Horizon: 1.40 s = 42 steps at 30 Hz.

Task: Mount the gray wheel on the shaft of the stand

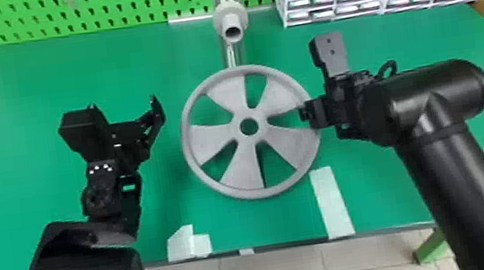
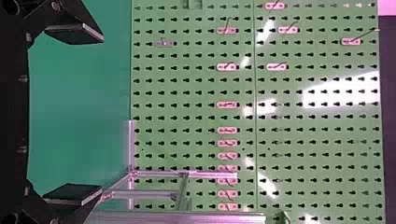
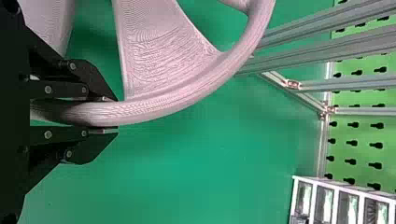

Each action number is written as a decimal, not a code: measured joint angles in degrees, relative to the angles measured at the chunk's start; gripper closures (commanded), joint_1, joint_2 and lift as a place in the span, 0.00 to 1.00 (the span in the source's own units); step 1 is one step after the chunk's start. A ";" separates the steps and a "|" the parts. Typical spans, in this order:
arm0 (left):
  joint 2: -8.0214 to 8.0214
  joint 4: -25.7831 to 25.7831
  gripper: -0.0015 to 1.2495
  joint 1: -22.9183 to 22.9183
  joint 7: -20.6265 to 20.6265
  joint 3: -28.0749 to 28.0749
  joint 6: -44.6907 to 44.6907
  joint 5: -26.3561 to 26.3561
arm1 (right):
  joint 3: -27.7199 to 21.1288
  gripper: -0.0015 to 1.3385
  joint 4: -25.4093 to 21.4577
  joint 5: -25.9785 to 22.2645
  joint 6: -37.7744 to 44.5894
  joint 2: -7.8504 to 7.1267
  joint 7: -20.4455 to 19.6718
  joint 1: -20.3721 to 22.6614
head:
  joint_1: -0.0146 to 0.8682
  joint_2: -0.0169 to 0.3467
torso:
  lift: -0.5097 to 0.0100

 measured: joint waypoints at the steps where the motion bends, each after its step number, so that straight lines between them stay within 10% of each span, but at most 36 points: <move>1: 0.08 -0.85 0.12 0.51 0.33 -0.09 0.35 0.11 | -0.02 0.88 -0.07 0.02 -0.22 0.00 0.00 0.13 | 1.00 0.19 | 0.79; 42: 2.07 -17.18 0.12 7.60 5.44 -3.20 9.96 3.38 | 1.46 0.88 -12.37 2.52 -21.97 -2.32 0.00 14.16 | 1.00 0.19 | 0.79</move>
